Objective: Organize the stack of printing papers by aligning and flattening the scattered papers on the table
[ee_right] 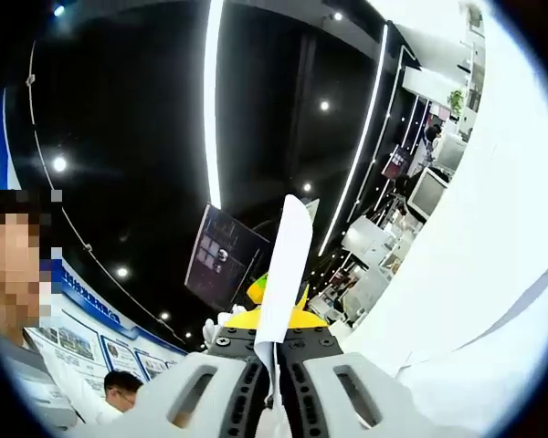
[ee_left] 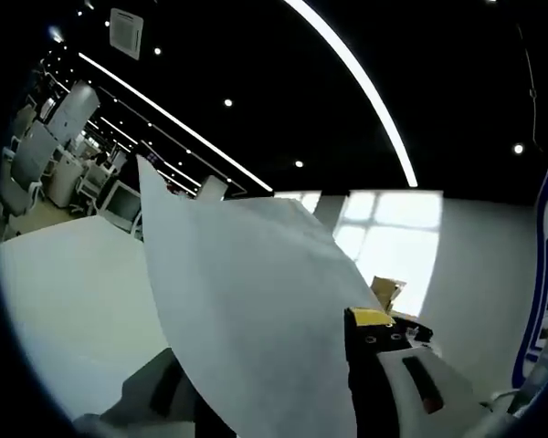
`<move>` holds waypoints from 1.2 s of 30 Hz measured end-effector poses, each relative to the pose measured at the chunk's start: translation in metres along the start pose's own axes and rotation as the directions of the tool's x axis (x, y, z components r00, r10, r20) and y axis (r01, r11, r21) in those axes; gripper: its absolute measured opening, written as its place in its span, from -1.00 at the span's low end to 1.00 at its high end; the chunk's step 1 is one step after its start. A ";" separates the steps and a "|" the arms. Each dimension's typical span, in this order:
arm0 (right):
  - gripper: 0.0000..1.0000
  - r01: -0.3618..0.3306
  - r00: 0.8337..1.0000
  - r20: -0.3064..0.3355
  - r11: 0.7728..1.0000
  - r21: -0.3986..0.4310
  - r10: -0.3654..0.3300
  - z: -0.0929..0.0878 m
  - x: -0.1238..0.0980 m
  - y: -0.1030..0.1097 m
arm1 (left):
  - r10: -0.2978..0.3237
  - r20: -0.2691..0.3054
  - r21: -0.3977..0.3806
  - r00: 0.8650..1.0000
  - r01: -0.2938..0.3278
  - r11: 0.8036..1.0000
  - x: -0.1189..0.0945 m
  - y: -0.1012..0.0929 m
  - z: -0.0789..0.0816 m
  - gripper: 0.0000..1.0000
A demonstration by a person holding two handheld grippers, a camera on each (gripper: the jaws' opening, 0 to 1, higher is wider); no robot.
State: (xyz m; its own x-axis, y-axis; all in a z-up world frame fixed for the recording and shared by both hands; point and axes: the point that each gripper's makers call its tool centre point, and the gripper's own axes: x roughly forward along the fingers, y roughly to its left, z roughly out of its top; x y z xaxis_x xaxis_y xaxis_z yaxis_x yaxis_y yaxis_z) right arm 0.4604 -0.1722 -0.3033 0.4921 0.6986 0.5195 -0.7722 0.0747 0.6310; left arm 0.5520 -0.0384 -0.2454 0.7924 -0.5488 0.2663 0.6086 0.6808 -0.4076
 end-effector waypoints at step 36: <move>-1.00 -0.011 1.000 0.000 1.000 -0.006 0.011 -0.004 -0.003 0.005 | -0.088 0.035 -0.083 0.996 0.090 0.992 -0.002 -0.020 0.008 -0.88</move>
State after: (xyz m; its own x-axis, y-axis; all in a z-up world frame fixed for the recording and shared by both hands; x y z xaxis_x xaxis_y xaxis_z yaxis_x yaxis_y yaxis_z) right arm 0.4535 -0.1711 -0.3044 0.4833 0.6993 0.5267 -0.7803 0.0714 0.6213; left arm 0.5390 -0.0474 -0.2312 0.7369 -0.5892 0.3313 0.6720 0.5859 -0.4529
